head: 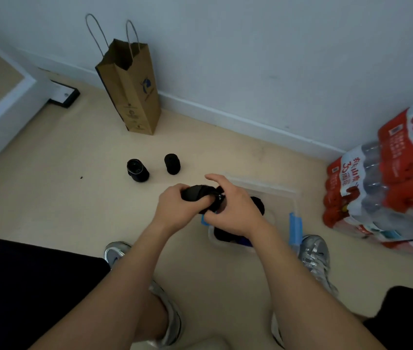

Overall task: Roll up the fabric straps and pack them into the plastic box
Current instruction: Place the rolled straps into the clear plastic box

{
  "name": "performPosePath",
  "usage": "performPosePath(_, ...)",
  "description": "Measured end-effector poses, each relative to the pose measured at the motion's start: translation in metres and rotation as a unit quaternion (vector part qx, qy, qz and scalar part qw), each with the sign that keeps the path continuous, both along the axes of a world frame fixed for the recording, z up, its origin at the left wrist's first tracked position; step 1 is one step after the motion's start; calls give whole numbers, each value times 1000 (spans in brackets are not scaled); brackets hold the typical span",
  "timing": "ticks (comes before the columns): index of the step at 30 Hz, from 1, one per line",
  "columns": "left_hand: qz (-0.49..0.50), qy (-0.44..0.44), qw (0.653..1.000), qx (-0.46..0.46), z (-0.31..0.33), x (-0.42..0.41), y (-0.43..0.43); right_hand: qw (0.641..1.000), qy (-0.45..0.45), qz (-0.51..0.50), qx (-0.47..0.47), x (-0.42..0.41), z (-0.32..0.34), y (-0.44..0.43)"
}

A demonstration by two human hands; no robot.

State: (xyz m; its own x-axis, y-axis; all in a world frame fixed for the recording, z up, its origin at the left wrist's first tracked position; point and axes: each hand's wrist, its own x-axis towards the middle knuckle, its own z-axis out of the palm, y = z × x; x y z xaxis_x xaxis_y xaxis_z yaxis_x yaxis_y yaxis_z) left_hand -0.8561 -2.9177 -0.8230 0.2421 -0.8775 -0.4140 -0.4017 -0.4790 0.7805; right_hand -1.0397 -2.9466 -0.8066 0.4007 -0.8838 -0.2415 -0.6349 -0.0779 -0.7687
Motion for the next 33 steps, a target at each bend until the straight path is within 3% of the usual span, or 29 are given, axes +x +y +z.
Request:
performPosePath(5,-107,51,993,2,19,-41,6,999,17,-34,19,-50,16,5)
performPosePath(8,-173,-24,984,-39,12,-65,19,994,72,-67,41,-93,24,9)
performPosePath(11,-332,-220,917,-27,3,-80,30,980,123,-159,0,-130,25,21)
performPosePath(13,-433,-279,857,6,-3,-86,36,969,148,-196,-20,-145,21,31)
performPosePath(15,-490,-300,818,31,-9,-94,40,968,176,-181,-14,-154,16,39)
performPosePath(19,-529,-315,786,58,-19,-101,47,958,266,-106,2,-149,-1,47)
performPosePath(24,-531,-350,770,52,-28,-99,46,925,373,-54,55,-127,-22,44)
performPosePath(27,-534,-345,769,64,-28,-101,41,916,391,-23,89,-122,-24,31)
performPosePath(33,-532,-323,780,67,-31,-100,41,905,417,-66,46,-115,-34,39)
